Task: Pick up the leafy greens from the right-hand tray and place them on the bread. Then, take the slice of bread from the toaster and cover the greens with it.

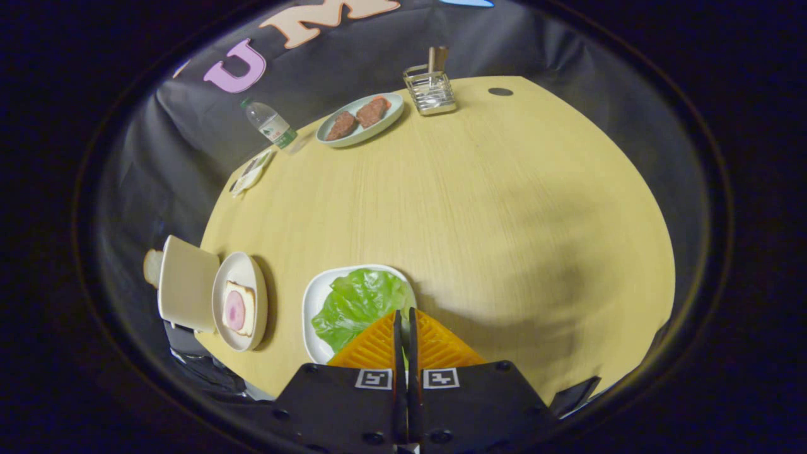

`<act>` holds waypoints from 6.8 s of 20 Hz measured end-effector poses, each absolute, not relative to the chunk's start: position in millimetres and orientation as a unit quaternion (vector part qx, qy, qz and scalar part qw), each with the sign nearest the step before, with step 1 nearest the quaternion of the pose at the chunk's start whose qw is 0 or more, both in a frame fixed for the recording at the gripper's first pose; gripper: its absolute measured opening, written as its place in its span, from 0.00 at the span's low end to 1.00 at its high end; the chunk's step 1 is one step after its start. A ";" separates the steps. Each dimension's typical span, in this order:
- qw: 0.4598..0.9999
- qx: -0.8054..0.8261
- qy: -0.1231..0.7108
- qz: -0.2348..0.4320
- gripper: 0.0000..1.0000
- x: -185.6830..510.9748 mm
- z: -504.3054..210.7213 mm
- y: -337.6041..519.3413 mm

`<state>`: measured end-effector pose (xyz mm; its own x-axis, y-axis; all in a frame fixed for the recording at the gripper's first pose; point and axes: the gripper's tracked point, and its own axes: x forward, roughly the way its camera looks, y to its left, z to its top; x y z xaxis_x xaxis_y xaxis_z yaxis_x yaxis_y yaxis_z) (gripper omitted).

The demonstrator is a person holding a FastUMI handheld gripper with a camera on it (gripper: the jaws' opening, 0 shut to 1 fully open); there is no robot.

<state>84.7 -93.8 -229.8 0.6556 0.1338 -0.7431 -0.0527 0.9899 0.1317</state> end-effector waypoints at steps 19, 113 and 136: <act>0.895 0.135 0.349 0.241 0.04 28.6 -129.2 116.7; 0.922 -0.014 0.309 0.231 0.12 24.9 -156.9 437.1; 0.920 0.205 0.298 0.152 0.13 52.0 -146.8 244.7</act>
